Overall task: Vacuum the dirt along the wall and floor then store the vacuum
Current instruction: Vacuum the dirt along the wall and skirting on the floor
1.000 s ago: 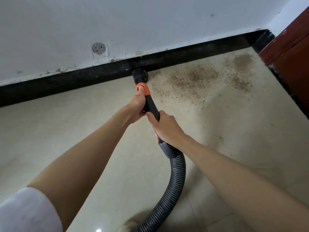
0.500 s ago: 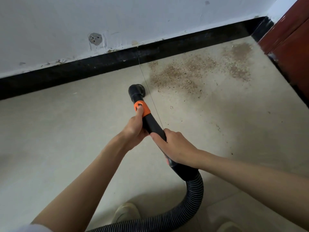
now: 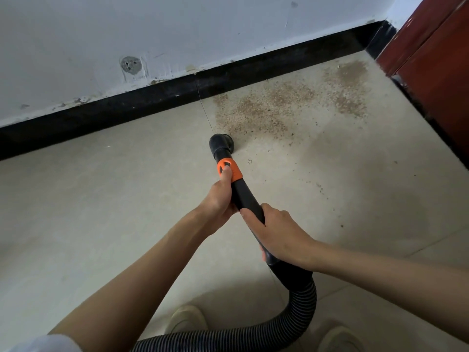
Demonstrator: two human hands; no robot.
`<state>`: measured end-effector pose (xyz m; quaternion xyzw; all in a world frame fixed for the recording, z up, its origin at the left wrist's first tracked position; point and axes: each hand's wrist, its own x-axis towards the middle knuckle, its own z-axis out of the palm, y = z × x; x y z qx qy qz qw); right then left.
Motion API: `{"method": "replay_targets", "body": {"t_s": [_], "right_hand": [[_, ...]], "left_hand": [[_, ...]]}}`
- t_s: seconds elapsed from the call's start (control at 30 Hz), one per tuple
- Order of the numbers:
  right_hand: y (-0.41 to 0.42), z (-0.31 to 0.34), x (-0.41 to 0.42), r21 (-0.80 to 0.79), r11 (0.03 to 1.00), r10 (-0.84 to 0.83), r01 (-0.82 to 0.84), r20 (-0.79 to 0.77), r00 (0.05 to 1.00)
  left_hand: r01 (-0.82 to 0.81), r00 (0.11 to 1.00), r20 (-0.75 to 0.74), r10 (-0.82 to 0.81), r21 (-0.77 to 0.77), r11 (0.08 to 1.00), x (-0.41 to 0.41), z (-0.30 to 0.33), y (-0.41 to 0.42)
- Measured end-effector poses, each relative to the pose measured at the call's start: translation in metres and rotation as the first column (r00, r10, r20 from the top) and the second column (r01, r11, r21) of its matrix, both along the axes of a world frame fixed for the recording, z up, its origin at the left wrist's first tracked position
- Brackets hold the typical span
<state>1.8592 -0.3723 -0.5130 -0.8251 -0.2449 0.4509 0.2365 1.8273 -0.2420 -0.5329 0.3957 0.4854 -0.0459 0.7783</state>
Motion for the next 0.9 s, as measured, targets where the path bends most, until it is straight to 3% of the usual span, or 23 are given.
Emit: {"method": "replay_targets", "body": {"t_s": [0.33,0.9], "right_hand": [[0.046,-0.004,0.027,0.031,1.000,-0.001,-0.003,0.127,0.992],[0.103,-0.032,0.083,0.171,0.982,-0.097,0.075,0.124,0.988]], "left_hand": [[-0.032,0.999,-0.013,0.033,0.070,0.997,0.032,-0.001,0.039],[0.013,0.999,-0.046,-0.001,0.278,0.960,0.100,-0.019,0.097]]}}
